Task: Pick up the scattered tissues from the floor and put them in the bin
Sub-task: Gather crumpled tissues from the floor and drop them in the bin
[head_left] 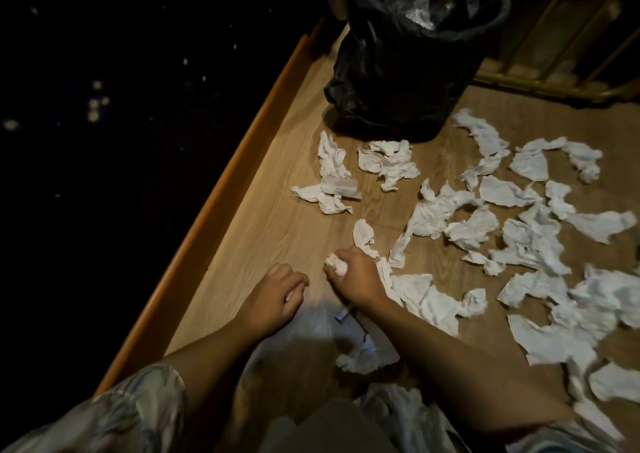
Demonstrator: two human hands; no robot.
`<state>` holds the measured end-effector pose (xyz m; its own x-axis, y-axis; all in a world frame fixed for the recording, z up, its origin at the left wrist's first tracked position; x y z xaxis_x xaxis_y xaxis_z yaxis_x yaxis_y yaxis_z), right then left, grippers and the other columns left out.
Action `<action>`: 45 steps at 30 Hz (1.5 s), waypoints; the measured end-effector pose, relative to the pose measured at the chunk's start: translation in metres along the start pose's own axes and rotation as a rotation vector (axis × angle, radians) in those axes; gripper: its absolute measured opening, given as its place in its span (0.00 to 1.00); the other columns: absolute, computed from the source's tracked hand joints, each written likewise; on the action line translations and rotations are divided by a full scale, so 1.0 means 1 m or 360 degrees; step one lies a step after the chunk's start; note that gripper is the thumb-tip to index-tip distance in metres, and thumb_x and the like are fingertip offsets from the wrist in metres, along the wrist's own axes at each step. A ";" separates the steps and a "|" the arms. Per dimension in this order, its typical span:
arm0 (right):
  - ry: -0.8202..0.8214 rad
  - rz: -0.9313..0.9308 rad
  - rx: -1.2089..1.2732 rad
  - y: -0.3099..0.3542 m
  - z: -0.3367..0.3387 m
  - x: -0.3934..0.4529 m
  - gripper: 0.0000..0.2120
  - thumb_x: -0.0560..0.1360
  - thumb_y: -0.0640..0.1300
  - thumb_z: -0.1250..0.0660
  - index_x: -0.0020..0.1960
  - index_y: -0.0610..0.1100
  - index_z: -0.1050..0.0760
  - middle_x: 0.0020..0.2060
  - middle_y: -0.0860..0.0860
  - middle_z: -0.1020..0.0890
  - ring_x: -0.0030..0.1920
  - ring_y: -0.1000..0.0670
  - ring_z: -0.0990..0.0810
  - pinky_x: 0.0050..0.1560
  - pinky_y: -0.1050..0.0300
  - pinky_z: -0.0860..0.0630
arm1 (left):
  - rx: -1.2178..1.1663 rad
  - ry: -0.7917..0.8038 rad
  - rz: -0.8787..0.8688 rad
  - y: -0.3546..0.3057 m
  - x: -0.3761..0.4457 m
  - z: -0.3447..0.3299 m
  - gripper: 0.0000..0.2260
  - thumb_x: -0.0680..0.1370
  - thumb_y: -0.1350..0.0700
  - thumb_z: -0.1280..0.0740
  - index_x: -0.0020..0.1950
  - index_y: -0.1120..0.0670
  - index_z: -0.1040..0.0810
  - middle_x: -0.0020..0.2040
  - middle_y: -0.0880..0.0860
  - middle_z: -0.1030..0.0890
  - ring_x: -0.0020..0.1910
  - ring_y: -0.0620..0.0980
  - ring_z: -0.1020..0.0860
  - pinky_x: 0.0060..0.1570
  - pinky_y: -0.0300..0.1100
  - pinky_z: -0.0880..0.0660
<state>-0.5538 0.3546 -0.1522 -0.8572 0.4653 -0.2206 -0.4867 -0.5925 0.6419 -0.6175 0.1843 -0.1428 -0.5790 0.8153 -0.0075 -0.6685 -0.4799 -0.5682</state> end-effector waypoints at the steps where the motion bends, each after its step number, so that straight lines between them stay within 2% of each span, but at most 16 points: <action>1: -0.0055 -0.0040 0.0077 0.000 0.004 0.001 0.14 0.75 0.53 0.31 0.50 0.42 0.20 0.47 0.44 0.19 0.48 0.45 0.22 0.46 0.59 0.31 | -0.0023 -0.0051 0.0089 0.001 0.005 0.001 0.11 0.78 0.42 0.40 0.48 0.47 0.23 0.44 0.46 0.25 0.44 0.43 0.29 0.45 0.39 0.30; 4: -0.0349 -0.0126 0.0406 0.000 0.029 0.004 0.16 0.74 0.54 0.31 0.35 0.44 0.25 0.35 0.46 0.21 0.37 0.48 0.24 0.39 0.57 0.33 | -0.0098 -0.0165 0.0193 -0.005 0.021 0.000 0.17 0.71 0.37 0.29 0.37 0.49 0.27 0.39 0.46 0.26 0.38 0.42 0.29 0.38 0.39 0.29; 6: -0.0515 -0.0172 0.0464 -0.001 0.046 0.008 0.16 0.74 0.52 0.30 0.33 0.46 0.29 0.36 0.47 0.24 0.35 0.50 0.27 0.39 0.58 0.34 | -0.0146 -0.0204 0.0089 -0.016 0.034 -0.002 0.21 0.69 0.37 0.28 0.34 0.53 0.27 0.42 0.48 0.27 0.39 0.45 0.27 0.39 0.43 0.27; 9: -0.0522 -0.0199 0.0234 -0.011 0.060 0.023 0.09 0.73 0.47 0.29 0.44 0.41 0.24 0.47 0.44 0.23 0.45 0.46 0.23 0.44 0.58 0.32 | -0.0241 -0.0098 -0.0203 -0.037 0.052 -0.010 0.23 0.68 0.38 0.25 0.33 0.54 0.29 0.54 0.50 0.26 0.50 0.46 0.24 0.49 0.43 0.25; 12: -0.0181 -0.0101 0.0055 -0.020 0.058 0.031 0.17 0.68 0.45 0.26 0.55 0.39 0.21 0.59 0.45 0.22 0.58 0.44 0.24 0.55 0.56 0.28 | -0.0209 0.0056 -0.0634 -0.063 0.055 -0.021 0.22 0.66 0.38 0.24 0.37 0.53 0.28 0.63 0.55 0.25 0.61 0.51 0.27 0.59 0.45 0.27; 14: -0.0054 0.0012 -0.0007 -0.020 0.058 0.027 0.07 0.68 0.40 0.26 0.44 0.43 0.21 0.48 0.48 0.20 0.51 0.44 0.23 0.47 0.59 0.33 | -0.0238 0.0151 -0.0745 -0.073 0.054 -0.028 0.21 0.65 0.37 0.24 0.38 0.51 0.28 0.63 0.56 0.26 0.62 0.52 0.28 0.60 0.42 0.29; 16: -0.0095 0.0032 0.0064 -0.023 0.061 0.022 0.12 0.69 0.35 0.29 0.35 0.47 0.30 0.34 0.53 0.24 0.39 0.48 0.25 0.40 0.60 0.36 | -0.0244 0.0217 -0.0765 -0.076 0.053 -0.036 0.22 0.64 0.37 0.23 0.36 0.52 0.29 0.62 0.56 0.25 0.63 0.52 0.28 0.59 0.43 0.28; 18: -0.0216 -0.0093 0.0350 -0.026 0.071 0.015 0.11 0.71 0.31 0.33 0.36 0.43 0.32 0.29 0.52 0.26 0.31 0.54 0.25 0.32 0.60 0.33 | -0.0206 0.0256 -0.0778 -0.076 0.051 -0.046 0.22 0.67 0.37 0.24 0.35 0.53 0.29 0.62 0.56 0.24 0.63 0.52 0.29 0.59 0.44 0.29; 21: -0.0347 -0.0257 0.0705 -0.029 0.085 0.010 0.08 0.73 0.28 0.36 0.48 0.38 0.31 0.34 0.48 0.26 0.28 0.60 0.25 0.25 0.72 0.31 | -0.0006 0.0302 -0.0769 -0.078 0.053 -0.065 0.15 0.74 0.43 0.30 0.38 0.53 0.27 0.67 0.55 0.24 0.67 0.54 0.31 0.63 0.47 0.30; 24: -0.0432 -0.0261 0.0876 -0.036 0.095 0.011 0.12 0.73 0.29 0.36 0.53 0.41 0.29 0.41 0.44 0.23 0.34 0.51 0.23 0.27 0.70 0.28 | 0.0011 0.0354 -0.0816 -0.084 0.056 -0.074 0.08 0.76 0.52 0.32 0.39 0.53 0.25 0.64 0.53 0.21 0.64 0.51 0.29 0.60 0.46 0.28; 27: -0.0471 -0.0264 0.0873 -0.047 0.101 0.010 0.11 0.73 0.32 0.34 0.52 0.44 0.25 0.39 0.47 0.20 0.35 0.52 0.21 0.32 0.66 0.25 | -0.0033 0.0433 -0.0711 -0.089 0.057 -0.067 0.04 0.77 0.52 0.34 0.45 0.52 0.25 0.51 0.51 0.21 0.53 0.46 0.30 0.50 0.48 0.25; 31: -0.0500 -0.0321 0.1005 -0.053 0.111 0.009 0.11 0.73 0.35 0.31 0.47 0.50 0.22 0.41 0.47 0.17 0.42 0.47 0.16 0.45 0.54 0.19 | 0.0065 0.0529 -0.0296 -0.072 0.060 -0.058 0.27 0.75 0.49 0.31 0.72 0.45 0.35 0.64 0.50 0.29 0.62 0.48 0.33 0.62 0.44 0.31; 33: -0.0503 -0.0377 0.1069 -0.053 0.115 0.009 0.10 0.72 0.37 0.29 0.44 0.52 0.22 0.44 0.45 0.16 0.47 0.43 0.16 0.51 0.48 0.19 | 0.0085 0.0461 -0.0242 -0.059 0.062 -0.050 0.28 0.75 0.52 0.33 0.74 0.46 0.35 0.63 0.54 0.29 0.62 0.52 0.32 0.62 0.46 0.33; 37: -0.0548 -0.0401 0.1156 -0.052 0.118 0.004 0.05 0.70 0.44 0.27 0.41 0.53 0.19 0.42 0.45 0.16 0.47 0.42 0.16 0.53 0.42 0.20 | 0.0007 0.0197 -0.0033 -0.029 0.065 -0.034 0.17 0.73 0.56 0.39 0.62 0.54 0.23 0.54 0.56 0.26 0.53 0.56 0.27 0.52 0.46 0.29; 42: -0.0580 -0.0305 0.1095 -0.040 0.112 -0.007 0.02 0.74 0.37 0.30 0.46 0.41 0.20 0.37 0.53 0.19 0.36 0.60 0.20 0.36 0.71 0.25 | -0.0313 -0.0190 0.0349 -0.027 0.074 -0.012 0.16 0.74 0.54 0.45 0.49 0.62 0.22 0.47 0.56 0.28 0.44 0.51 0.29 0.42 0.39 0.36; 45: -0.0431 -0.0259 0.1213 -0.028 0.099 -0.008 0.06 0.72 0.37 0.27 0.48 0.36 0.20 0.36 0.47 0.18 0.33 0.60 0.18 0.34 0.69 0.24 | -0.0578 -0.0464 0.0542 -0.038 0.078 0.003 0.18 0.76 0.49 0.47 0.36 0.60 0.27 0.38 0.57 0.29 0.38 0.51 0.31 0.38 0.41 0.39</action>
<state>-0.5163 0.4324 -0.0951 -0.6681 0.7072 -0.2316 -0.2704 0.0593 0.9609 -0.6387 0.2656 -0.1193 -0.8726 0.4867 -0.0414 -0.2486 -0.5155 -0.8200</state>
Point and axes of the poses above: each hand's wrist, its own x-axis towards the middle knuckle, its own z-axis out of the back of the hand, y = z × x, the point moved 4 cm from there along x, towards the middle knuckle
